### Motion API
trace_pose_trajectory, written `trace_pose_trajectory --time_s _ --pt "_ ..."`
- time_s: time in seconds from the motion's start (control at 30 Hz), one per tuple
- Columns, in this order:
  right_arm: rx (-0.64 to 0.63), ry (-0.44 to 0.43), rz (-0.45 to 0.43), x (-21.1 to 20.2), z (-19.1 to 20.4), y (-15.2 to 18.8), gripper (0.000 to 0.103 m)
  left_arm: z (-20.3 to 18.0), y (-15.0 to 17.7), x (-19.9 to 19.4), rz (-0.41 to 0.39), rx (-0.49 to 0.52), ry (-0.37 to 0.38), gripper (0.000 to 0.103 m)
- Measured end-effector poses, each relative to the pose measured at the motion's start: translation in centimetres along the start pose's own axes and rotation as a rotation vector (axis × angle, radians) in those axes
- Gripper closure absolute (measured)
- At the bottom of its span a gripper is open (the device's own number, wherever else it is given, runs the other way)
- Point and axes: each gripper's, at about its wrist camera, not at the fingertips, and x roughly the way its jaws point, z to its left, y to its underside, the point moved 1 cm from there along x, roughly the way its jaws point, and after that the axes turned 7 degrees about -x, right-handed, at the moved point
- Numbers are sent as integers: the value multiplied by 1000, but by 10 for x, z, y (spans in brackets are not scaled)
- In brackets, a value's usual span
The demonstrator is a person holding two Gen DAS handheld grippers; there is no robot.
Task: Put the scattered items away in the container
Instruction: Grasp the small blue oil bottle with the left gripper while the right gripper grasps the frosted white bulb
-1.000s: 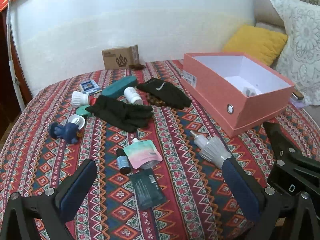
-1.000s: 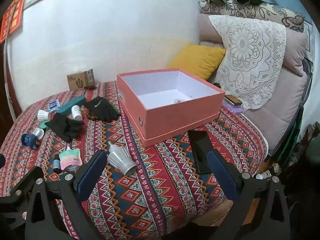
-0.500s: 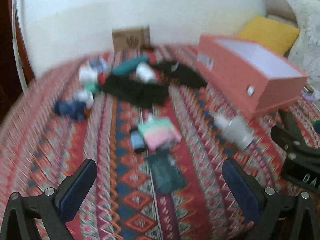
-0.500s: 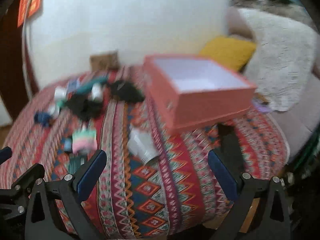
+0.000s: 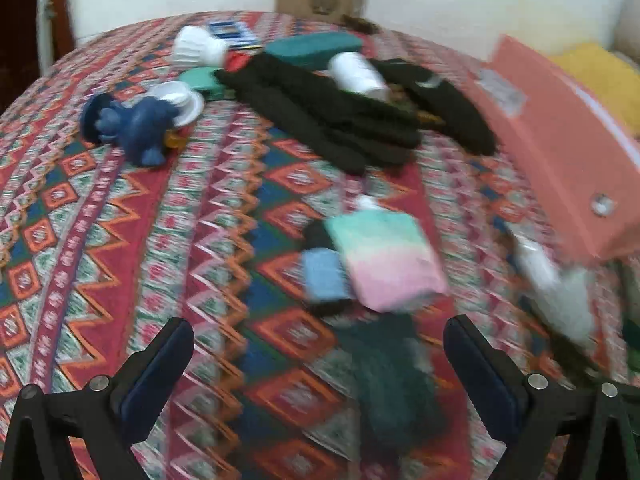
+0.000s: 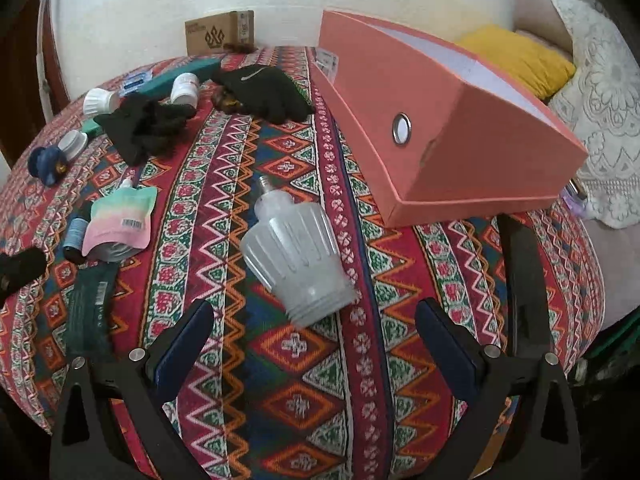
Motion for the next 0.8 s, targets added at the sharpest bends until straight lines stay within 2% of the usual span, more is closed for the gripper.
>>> trace_pose_trajectory --time_s 0.03,0.1,0.2,0.33,0.4,0.53,0.67,0.7,0.73,0.8 --pt "-3 -4 2 2 0 -1 2 2 -1 7 12 5 -32 0" --pt "-9 -16 14 8 -1 -1 4 9 0 17 49 11 -41 2" --pt "-11 -20 37 16 -2 -1 9 5 7 32 117 21 -12 2" --pt "1 -25 73 31 -2 0 11 -12 5 36 73 81 1 2" --pt "-3 -23 80 35 0 -1 15 -15 2 43 55 114 -9 2" --pt "-18 -26 78 42 5 -4 19 -9 -4 57 37 103 -33 4" --pt "-23 -34 70 45 8 -9 25 -5 -9 54 11 102 -33 25" --pt "-19 -37 70 45 8 -10 27 -4 -10 54 11 98 -23 39" --pt "-16 -41 70 46 8 -11 28 -3 -11 53 11 94 -14 47" --pt "-13 -45 70 46 10 -12 31 0 -12 51 12 85 6 75"
